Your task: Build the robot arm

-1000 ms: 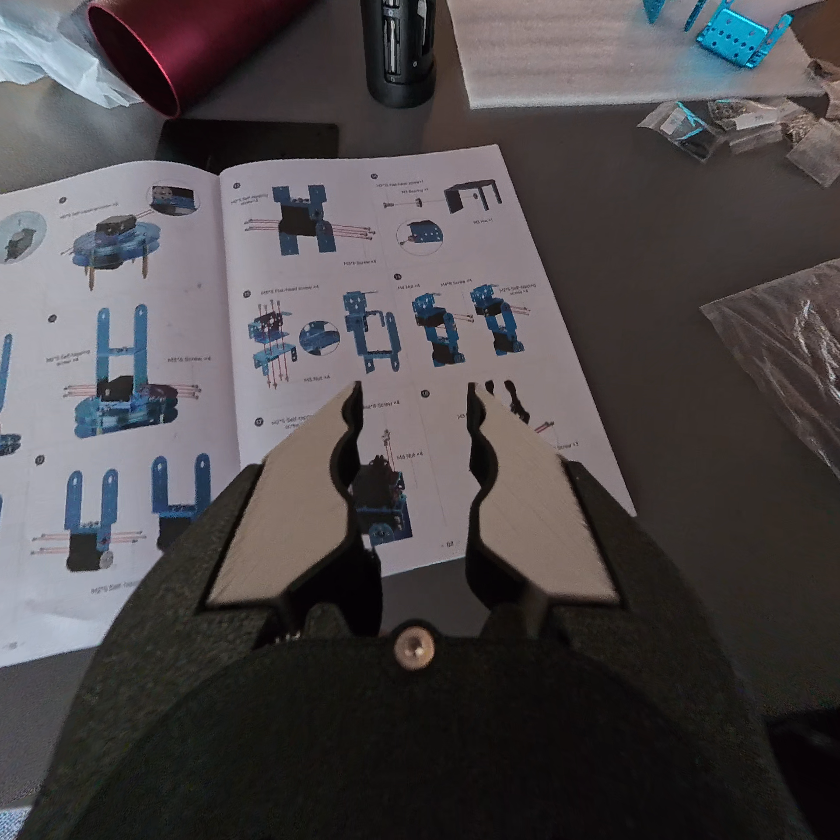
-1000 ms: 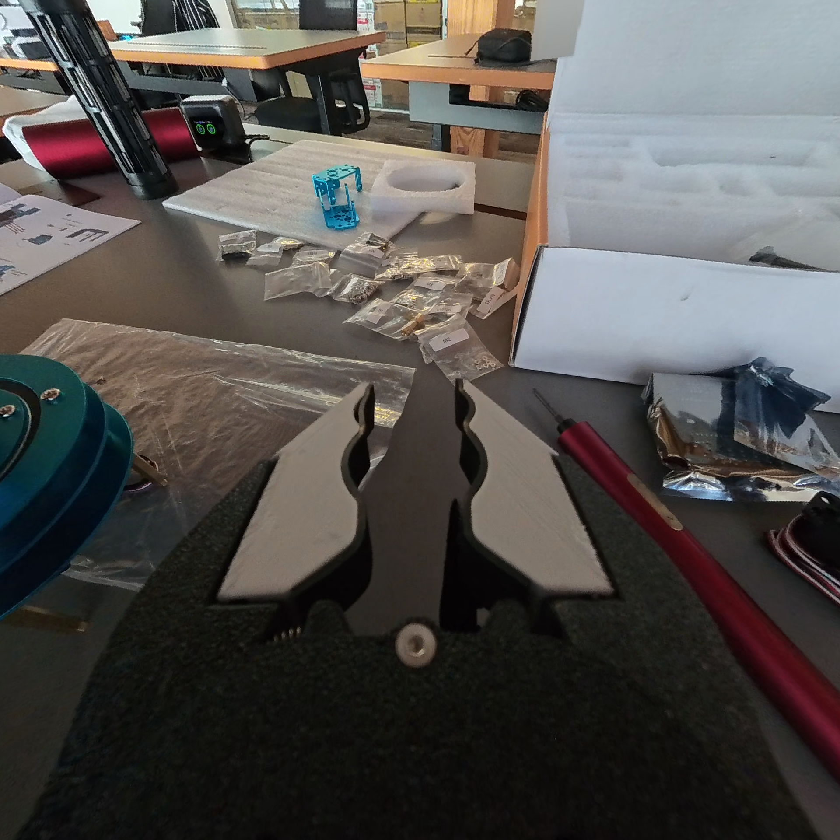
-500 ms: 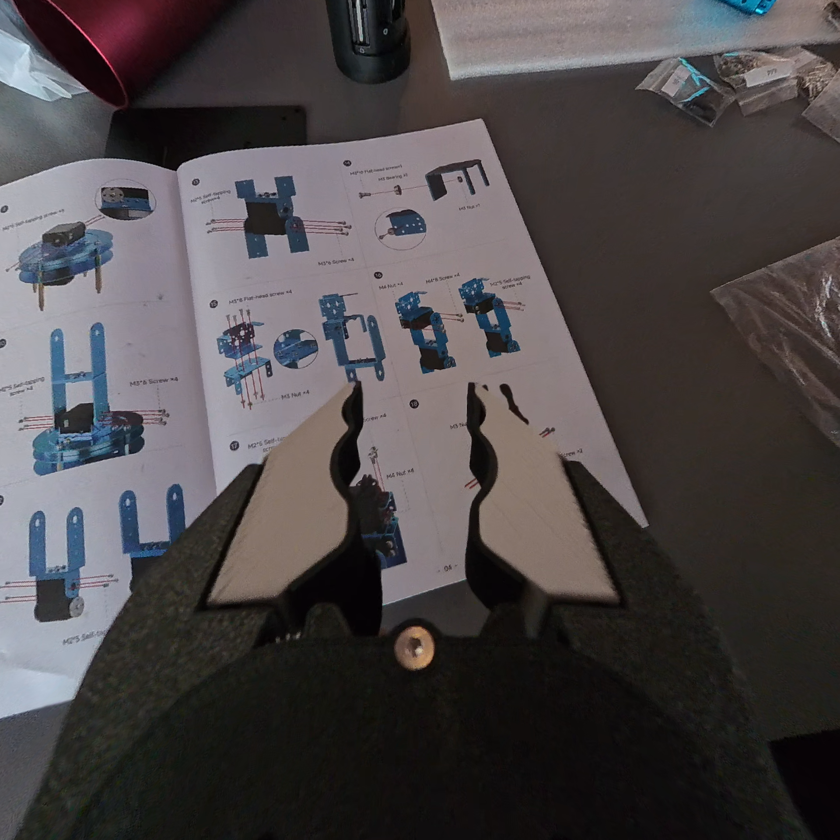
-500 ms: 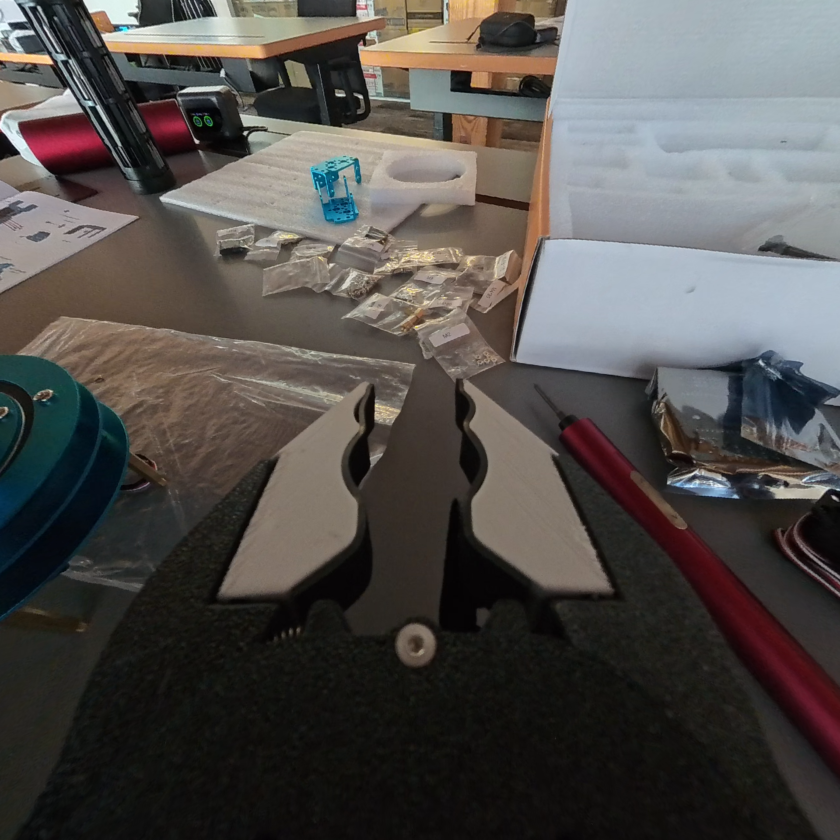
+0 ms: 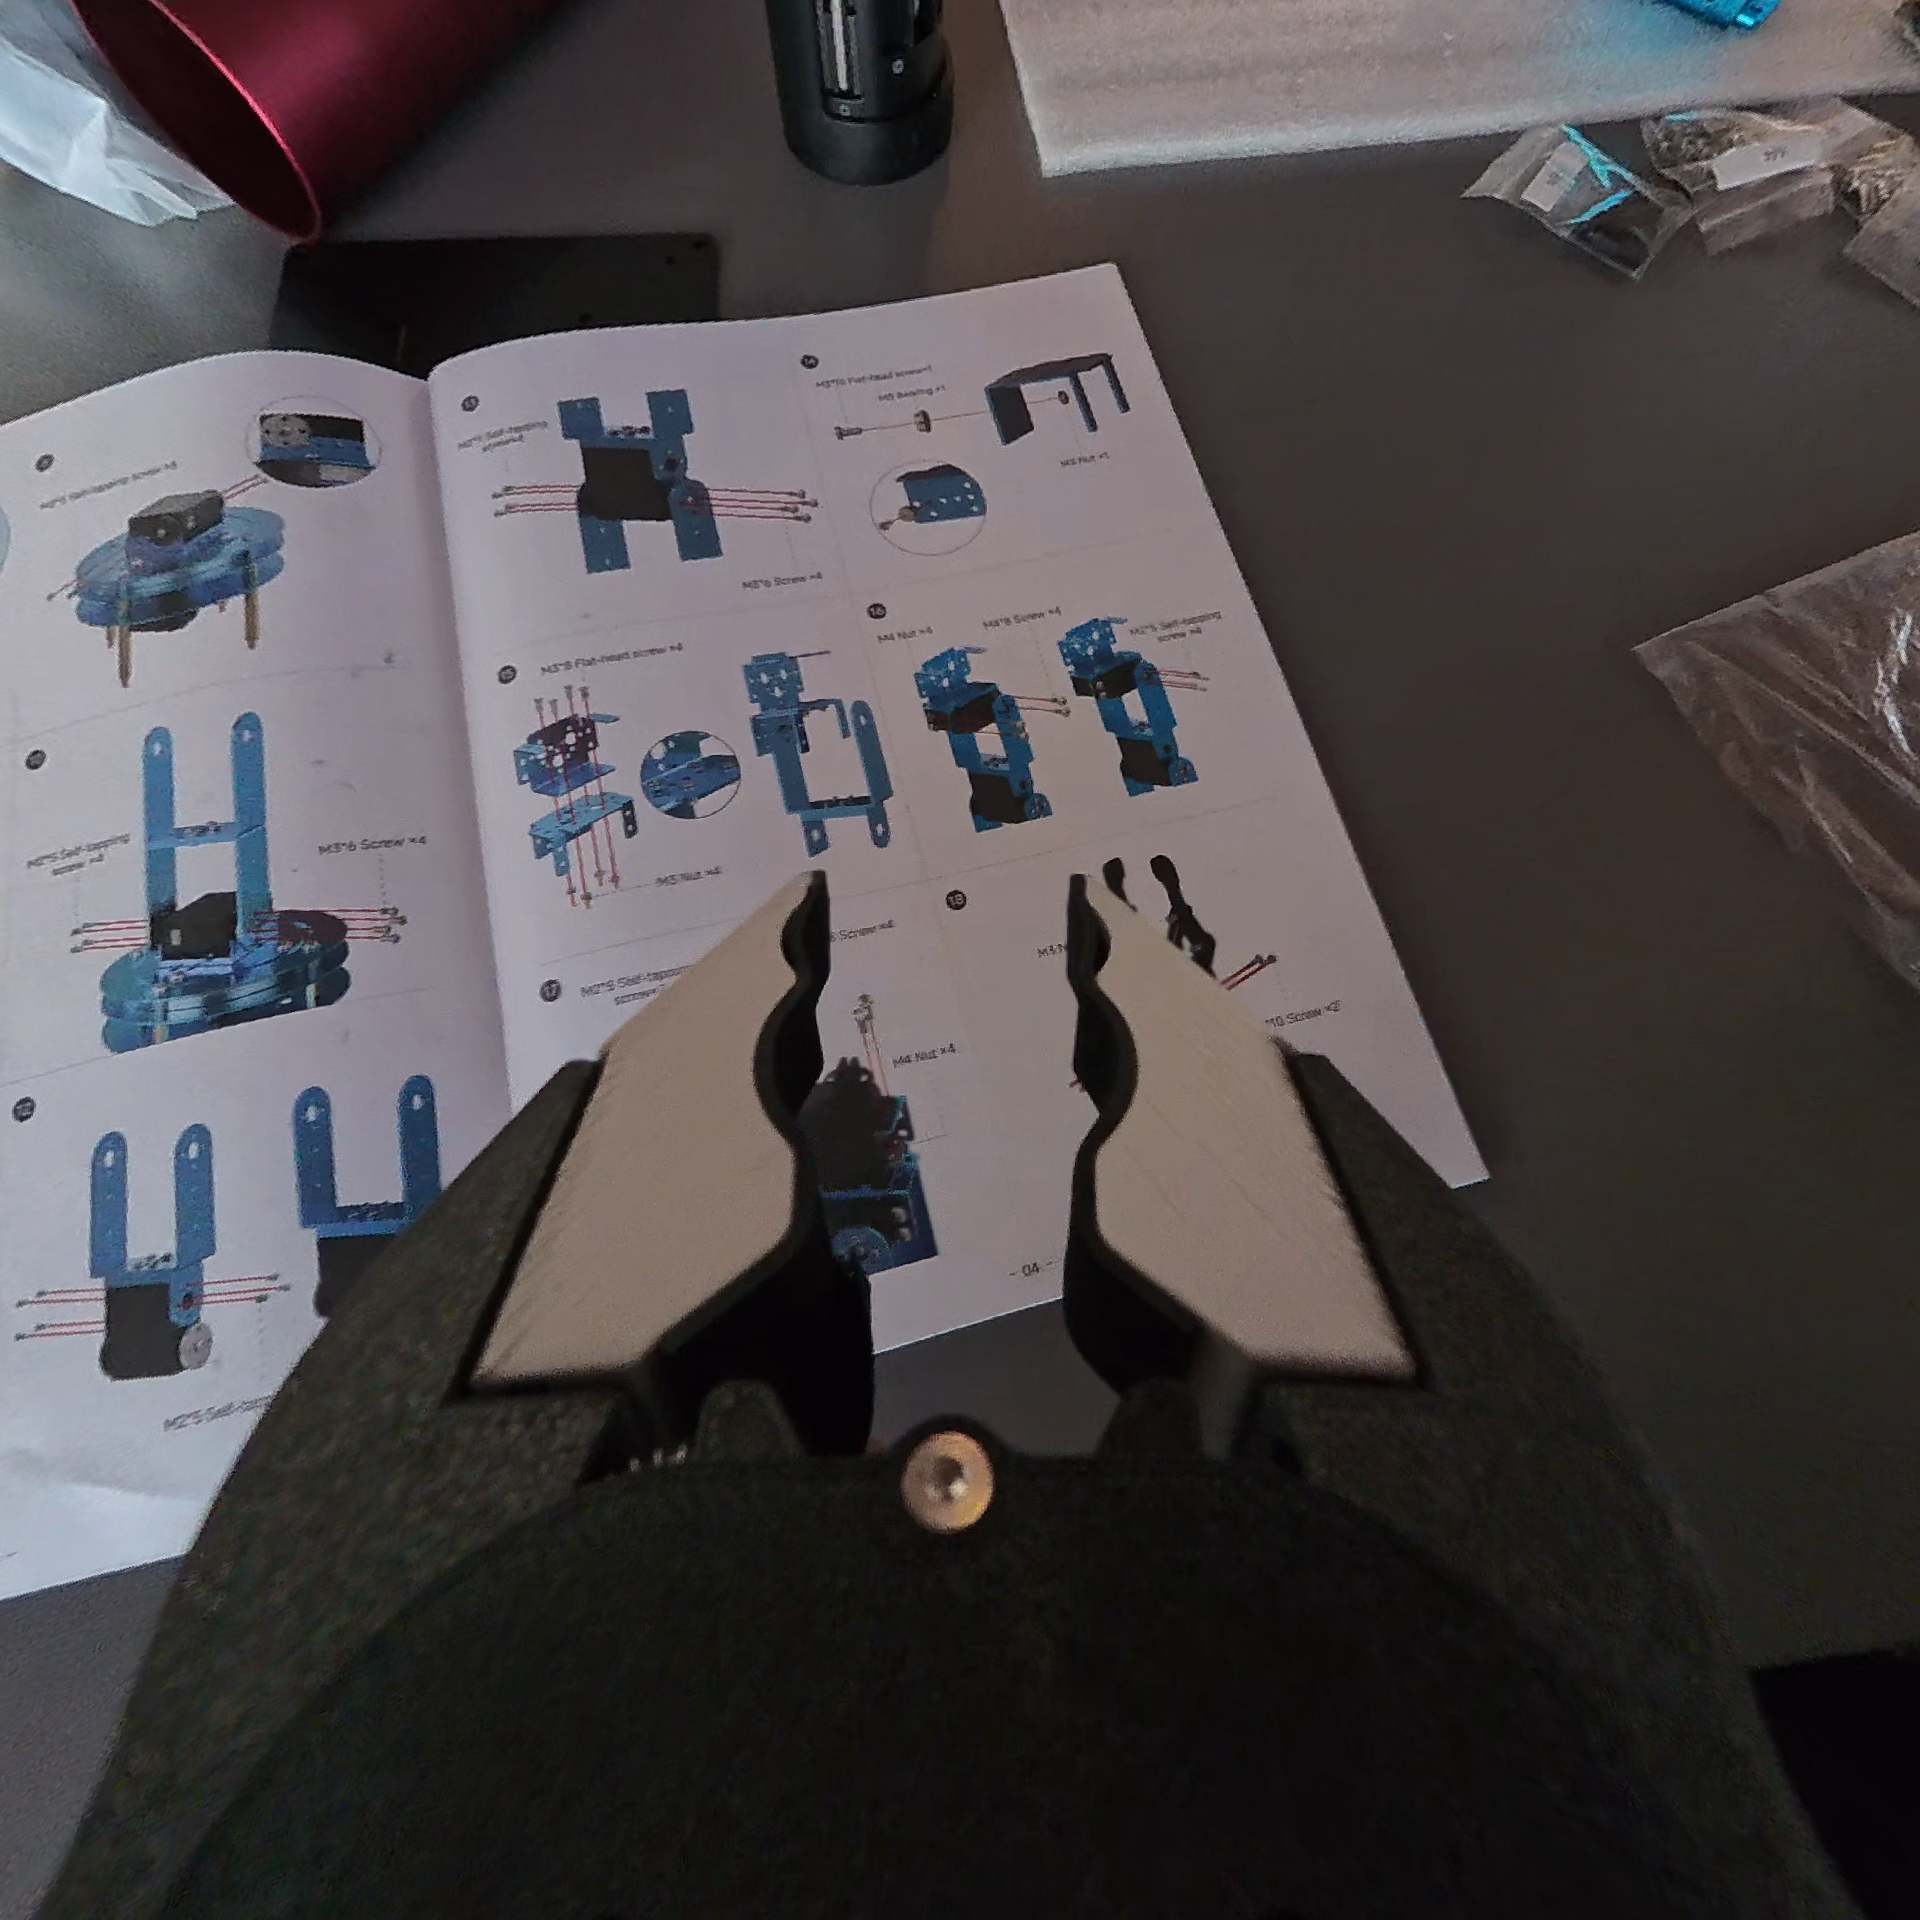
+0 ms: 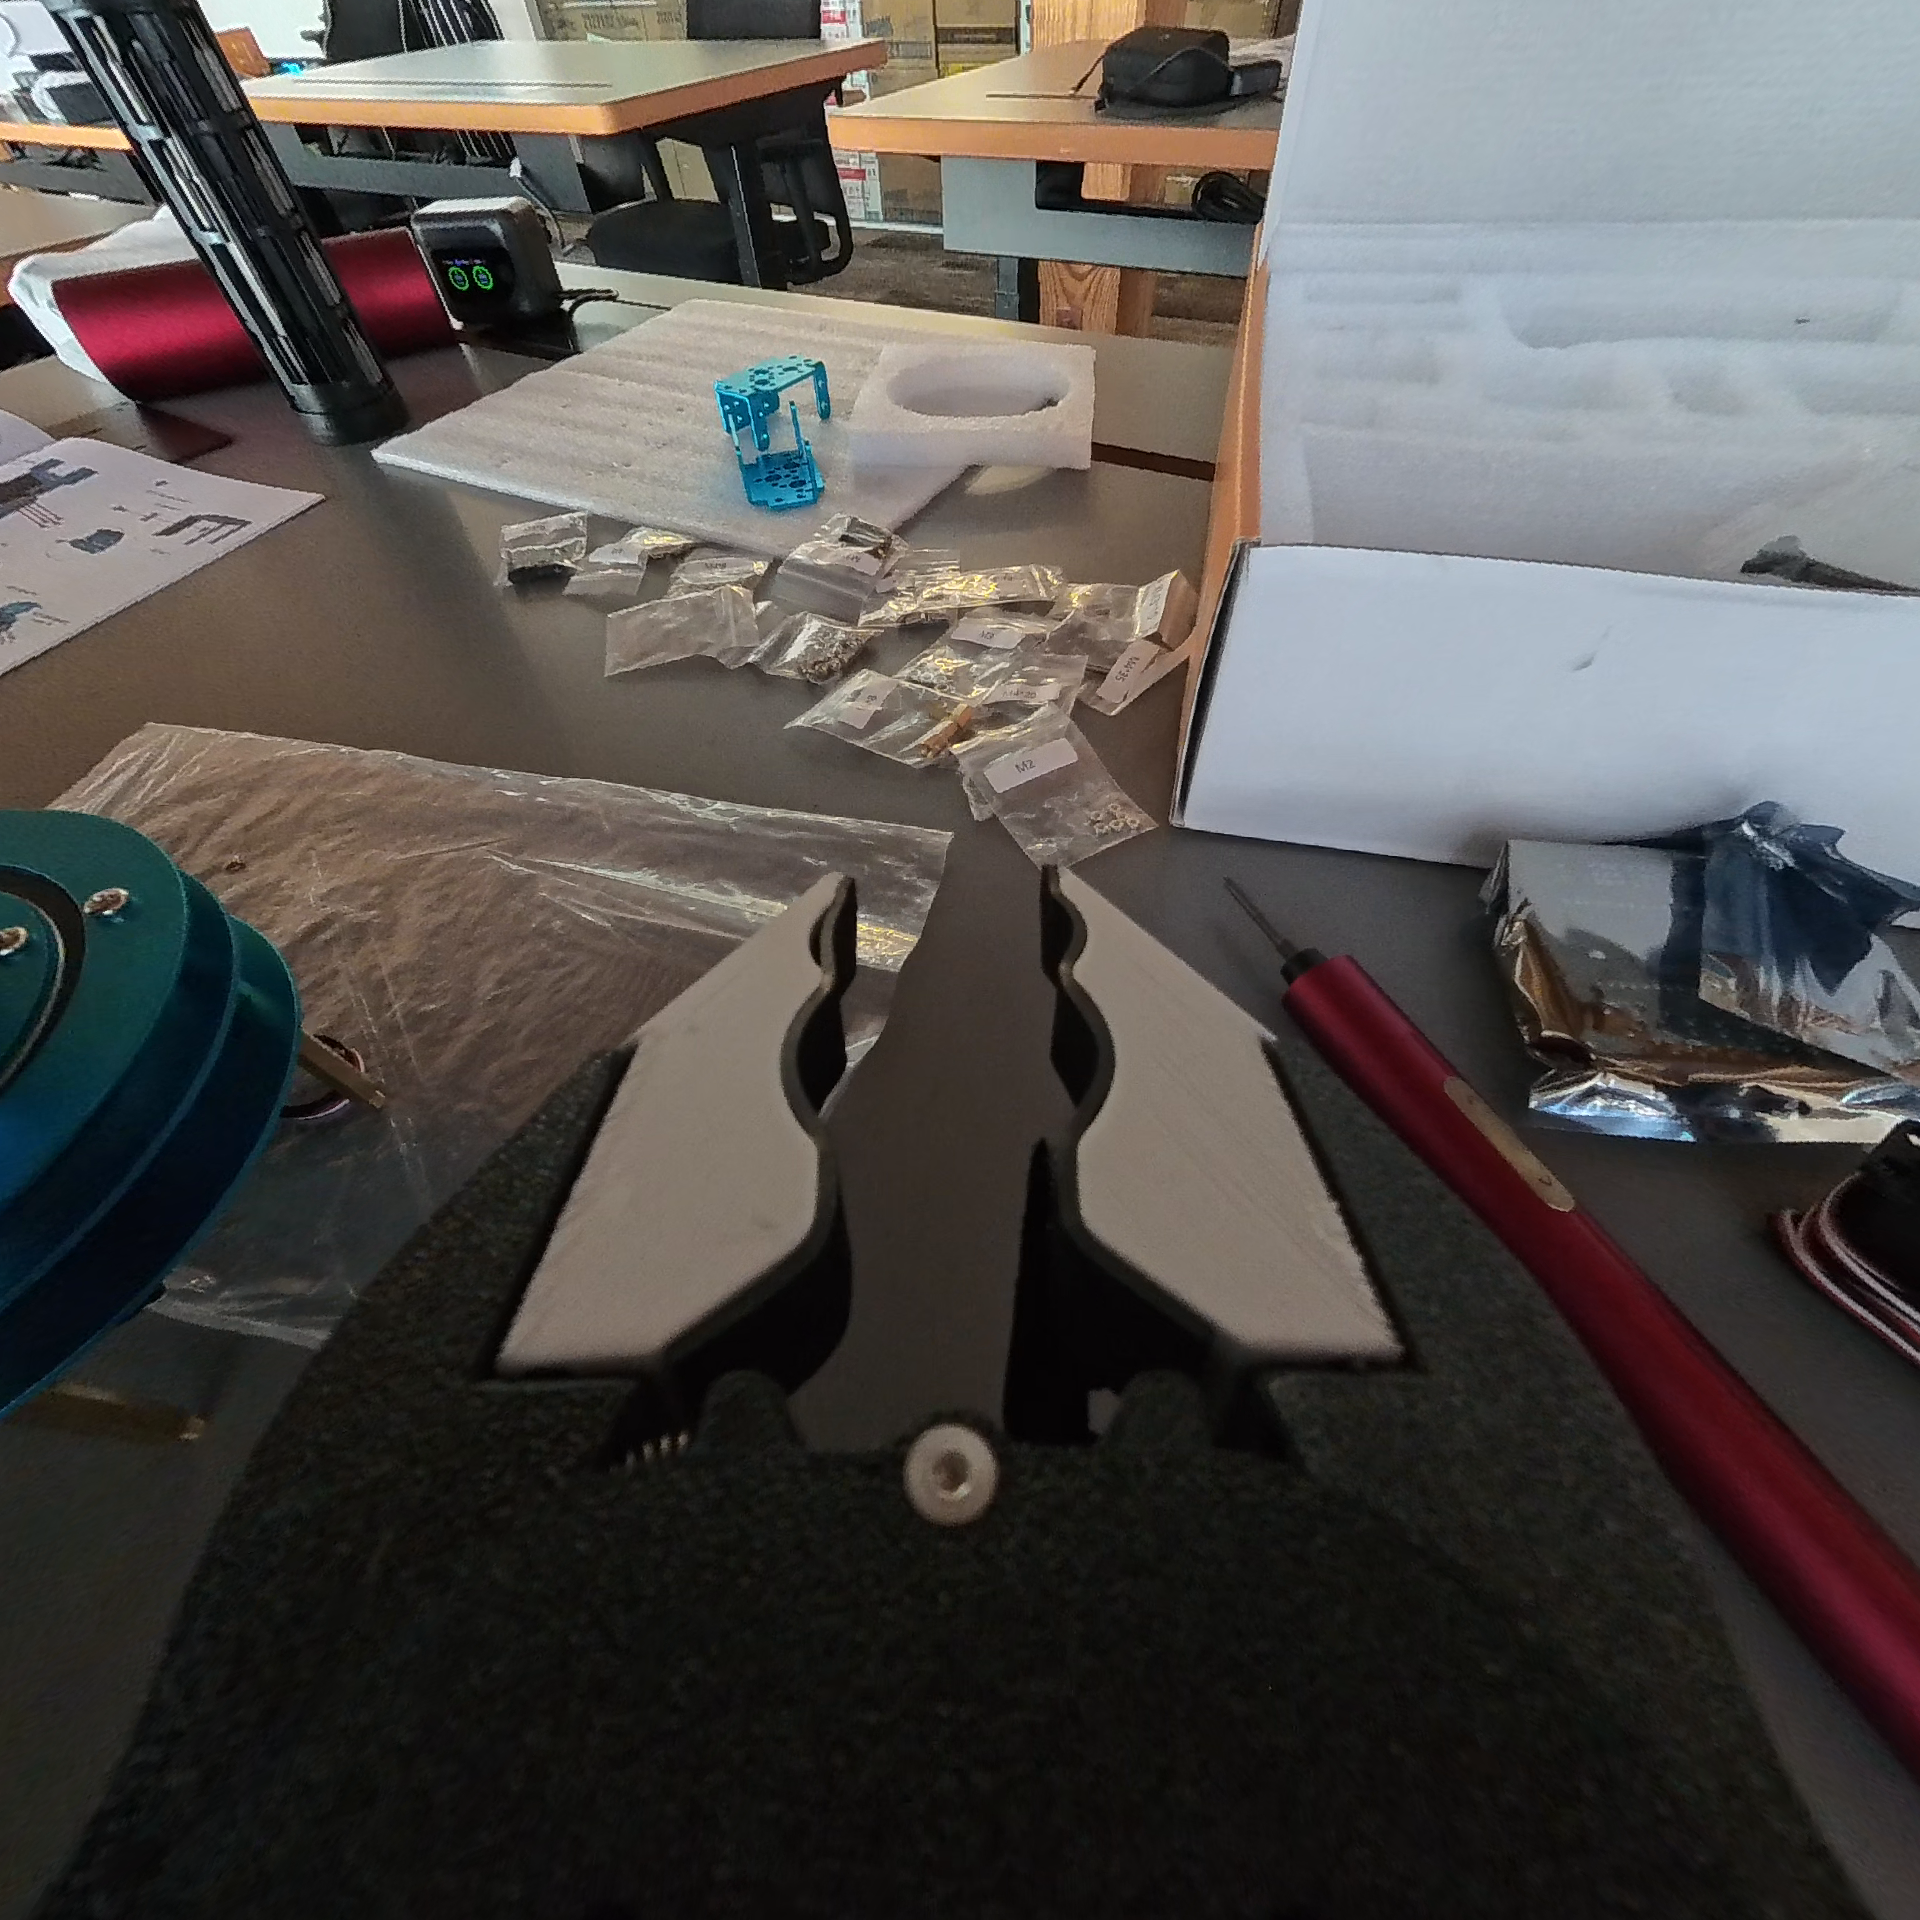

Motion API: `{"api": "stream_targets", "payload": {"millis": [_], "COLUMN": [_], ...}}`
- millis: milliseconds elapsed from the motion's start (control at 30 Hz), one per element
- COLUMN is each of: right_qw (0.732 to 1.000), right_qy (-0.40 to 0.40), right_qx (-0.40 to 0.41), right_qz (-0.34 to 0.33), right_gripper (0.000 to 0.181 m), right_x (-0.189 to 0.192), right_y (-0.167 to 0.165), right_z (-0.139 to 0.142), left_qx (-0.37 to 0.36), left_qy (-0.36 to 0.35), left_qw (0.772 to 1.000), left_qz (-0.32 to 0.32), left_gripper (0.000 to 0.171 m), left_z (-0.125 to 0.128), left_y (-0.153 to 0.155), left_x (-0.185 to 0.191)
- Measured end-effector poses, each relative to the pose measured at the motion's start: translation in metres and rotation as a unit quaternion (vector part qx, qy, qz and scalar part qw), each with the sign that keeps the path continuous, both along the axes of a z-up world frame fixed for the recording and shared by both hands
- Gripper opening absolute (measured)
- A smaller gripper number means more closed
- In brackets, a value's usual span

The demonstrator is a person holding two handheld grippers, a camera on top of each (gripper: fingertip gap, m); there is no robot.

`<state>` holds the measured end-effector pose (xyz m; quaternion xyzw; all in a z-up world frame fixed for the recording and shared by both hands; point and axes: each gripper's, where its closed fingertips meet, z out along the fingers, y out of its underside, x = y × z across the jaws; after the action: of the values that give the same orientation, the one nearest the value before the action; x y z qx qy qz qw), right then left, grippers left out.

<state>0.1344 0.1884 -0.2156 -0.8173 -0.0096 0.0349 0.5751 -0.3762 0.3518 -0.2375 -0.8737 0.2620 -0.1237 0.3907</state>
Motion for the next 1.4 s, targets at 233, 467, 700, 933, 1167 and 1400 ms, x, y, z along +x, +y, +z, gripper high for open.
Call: {"api": "stream_targets", "payload": {"millis": [233, 467, 700, 933, 1167, 1400], "right_qw": [1.000, 1.000, 1.000, 1.000, 1.000, 1.000], "right_qy": [-0.005, -0.003, -0.004, -0.006, -0.005, -0.004], "right_qx": [-0.002, -0.004, -0.005, -0.005, -0.006, -0.006], "right_qz": [0.001, 0.002, 0.003, 0.004, 0.003, 0.004], "right_gripper": [0.035, 0.035, 0.035, 0.035, 0.035, 0.035], "right_x": [-0.001, -0.001, -0.001, -0.002, -0.002, -0.001], "right_y": [0.000, 0.001, 0.001, 0.001, 0.001, 0.001], "right_z": [-0.001, -0.001, -0.002, -0.002, -0.002, -0.002], "left_qx": [-0.003, -0.002, -0.001, 0.003, 0.002, 0.009], "left_qy": [0.002, 0.004, 0.008, 0.009, 0.009, 0.018], "left_qw": [1.000, 1.000, 1.000, 1.000, 1.000, 1.000], "left_qz": [-0.001, 0.004, 0.010, 0.008, 0.006, 0.024], "left_gripper": [0.045, 0.045, 0.045, 0.045, 0.045, 0.045], "left_z": [-0.003, -0.003, -0.003, -0.001, -0.001, 0.003], "left_y": [-0.001, -0.002, -0.002, -0.003, -0.004, 0.000], "left_x": [-0.001, -0.005, -0.010, -0.009, -0.008, -0.024]}}
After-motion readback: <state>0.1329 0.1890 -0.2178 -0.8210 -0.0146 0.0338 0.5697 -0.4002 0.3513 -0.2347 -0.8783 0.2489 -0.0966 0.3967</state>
